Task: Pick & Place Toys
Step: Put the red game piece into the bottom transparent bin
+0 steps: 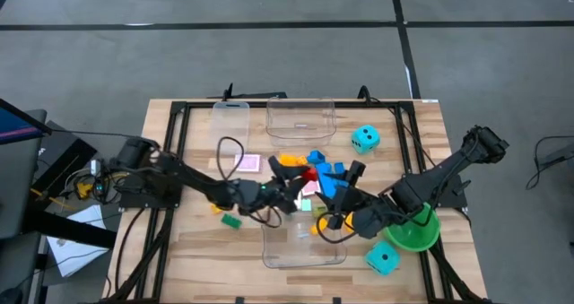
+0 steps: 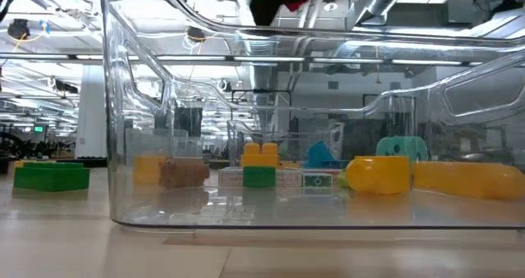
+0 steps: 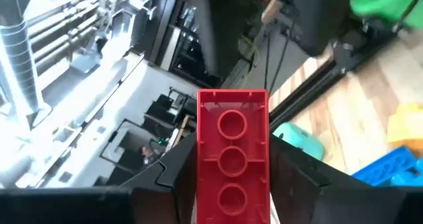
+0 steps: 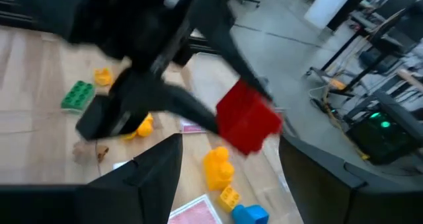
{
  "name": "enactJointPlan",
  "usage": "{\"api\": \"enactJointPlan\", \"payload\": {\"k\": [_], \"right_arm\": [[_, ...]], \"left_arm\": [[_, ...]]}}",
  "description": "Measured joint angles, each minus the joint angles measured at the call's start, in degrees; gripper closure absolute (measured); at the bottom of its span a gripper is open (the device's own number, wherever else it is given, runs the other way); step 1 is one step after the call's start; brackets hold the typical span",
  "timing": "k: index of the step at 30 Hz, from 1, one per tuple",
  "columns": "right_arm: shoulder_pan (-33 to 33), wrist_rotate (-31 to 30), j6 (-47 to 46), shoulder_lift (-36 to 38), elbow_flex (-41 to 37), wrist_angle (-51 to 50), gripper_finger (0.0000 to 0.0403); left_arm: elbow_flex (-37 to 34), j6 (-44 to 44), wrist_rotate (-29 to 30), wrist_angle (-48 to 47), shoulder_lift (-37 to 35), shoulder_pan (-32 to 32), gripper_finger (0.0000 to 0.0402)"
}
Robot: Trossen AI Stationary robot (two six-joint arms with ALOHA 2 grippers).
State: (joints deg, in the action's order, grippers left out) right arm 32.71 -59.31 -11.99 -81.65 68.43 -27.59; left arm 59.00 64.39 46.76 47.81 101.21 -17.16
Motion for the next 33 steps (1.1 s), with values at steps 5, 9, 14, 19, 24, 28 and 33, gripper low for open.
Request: {"api": "enactJointPlan", "payload": {"k": [5,9,14,19,24,28,33], "right_arm": [[1.2,-2.3,0.0,0.0,0.0,0.0,0.0159],[1.4,-2.3,0.0,0.0,0.0,0.3,0.0159],[0.8,-3.2,-1.3,0.0,0.0,0.9,0.0159],[0.9,-7.7,-4.4,0.0,0.0,0.9,0.0159],[0.6,-8.3,-6.6,0.0,0.0,1.1,0.0159],[-0.6,-8.2,-7.5,0.0,0.0,1.6,0.0159],[-3.1,-5.8,-6.8,-0.1,-1.3,4.5,0.0159]], "left_arm": [[2.0,1.4,0.5,0.4,2.7,0.0,0.0256],[2.0,1.4,1.3,3.4,2.8,0.2,0.0245],[2.1,1.4,1.5,6.0,2.8,-0.4,0.0267],[2.1,1.4,1.4,5.9,2.8,-0.6,0.0257],[2.1,1.4,1.4,5.8,2.8,-0.6,0.0249],[2.1,1.4,1.4,5.8,2.8,-0.6,0.0262],[2.1,1.4,1.3,5.8,2.8,-0.6,0.0253]]}}
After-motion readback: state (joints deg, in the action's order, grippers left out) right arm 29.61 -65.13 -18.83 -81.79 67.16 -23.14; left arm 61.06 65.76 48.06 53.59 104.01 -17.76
